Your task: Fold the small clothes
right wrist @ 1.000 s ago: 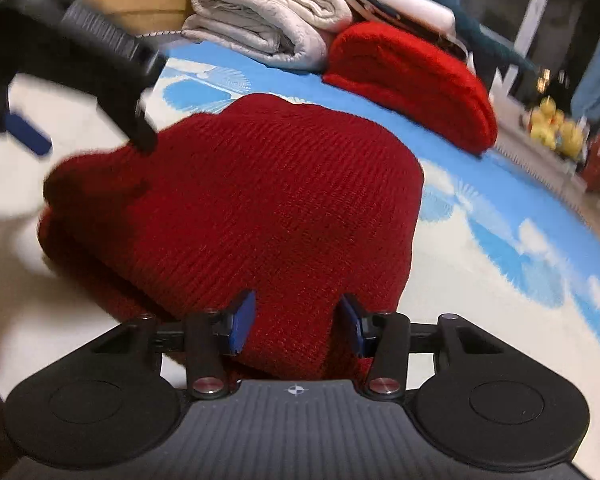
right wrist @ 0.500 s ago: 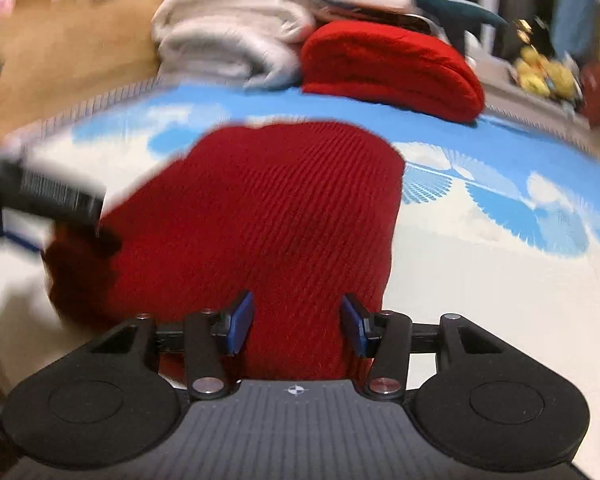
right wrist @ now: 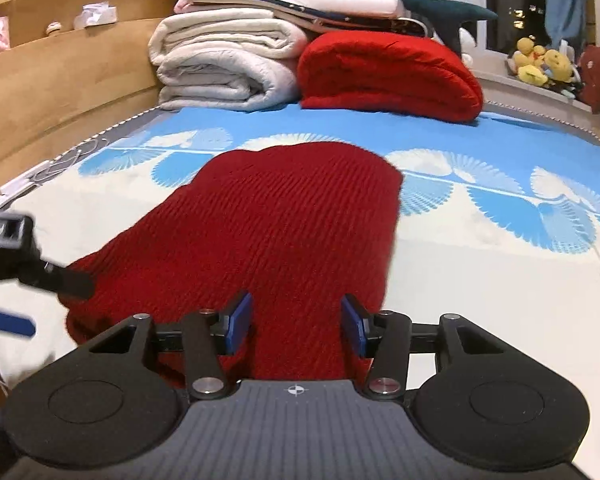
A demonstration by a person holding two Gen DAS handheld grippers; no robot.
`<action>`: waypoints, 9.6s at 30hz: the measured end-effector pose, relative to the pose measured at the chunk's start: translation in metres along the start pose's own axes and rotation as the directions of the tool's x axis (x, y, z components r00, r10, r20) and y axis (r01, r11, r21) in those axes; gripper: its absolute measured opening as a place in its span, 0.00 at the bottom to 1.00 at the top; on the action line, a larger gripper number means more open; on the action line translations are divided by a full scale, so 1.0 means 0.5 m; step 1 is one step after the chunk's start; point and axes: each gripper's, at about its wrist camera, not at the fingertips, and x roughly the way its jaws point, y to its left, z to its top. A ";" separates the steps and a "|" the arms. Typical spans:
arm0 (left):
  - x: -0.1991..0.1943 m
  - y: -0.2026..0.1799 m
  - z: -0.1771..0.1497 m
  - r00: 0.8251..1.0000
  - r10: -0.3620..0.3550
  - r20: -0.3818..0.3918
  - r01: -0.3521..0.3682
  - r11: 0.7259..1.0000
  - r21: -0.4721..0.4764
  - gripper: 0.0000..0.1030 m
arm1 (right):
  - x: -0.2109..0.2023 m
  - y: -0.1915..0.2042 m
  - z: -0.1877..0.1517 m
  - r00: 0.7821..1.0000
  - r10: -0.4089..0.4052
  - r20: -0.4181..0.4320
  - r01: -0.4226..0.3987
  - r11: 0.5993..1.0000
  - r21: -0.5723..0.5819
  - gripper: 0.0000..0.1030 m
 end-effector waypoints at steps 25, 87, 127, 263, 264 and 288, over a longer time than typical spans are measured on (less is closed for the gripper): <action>0.086 0.018 0.010 0.999 0.046 -0.009 -0.047 0.981 -0.187 1.00 | 0.042 -0.009 -0.018 0.994 -0.026 -0.107 0.021 0.999 -0.051 0.64; 0.087 -0.029 0.127 0.996 0.044 0.084 -0.043 0.999 -0.006 0.38 | 0.402 -0.247 0.282 0.941 0.228 -0.249 -0.146 0.940 0.309 0.32; 0.399 -0.318 0.386 0.995 0.022 0.098 -0.059 0.919 0.390 0.01 | 0.052 -0.496 0.019 0.994 0.088 0.069 -0.111 0.735 0.669 0.62; 0.000 -0.184 -0.114 0.976 0.022 0.215 -0.154 0.771 0.618 0.97 | -0.125 -0.004 -0.096 0.963 -0.261 -0.070 0.268 0.956 0.122 0.99; 0.000 -0.184 -0.115 0.976 0.022 0.215 -0.154 0.770 0.619 0.97 | -0.125 -0.005 -0.096 0.963 -0.261 -0.071 0.268 0.956 0.121 0.99; 0.009 -0.187 -0.119 0.976 0.050 0.210 -0.173 0.761 0.625 0.97 | -0.125 -0.010 -0.097 0.962 -0.261 -0.075 0.268 0.957 0.110 0.99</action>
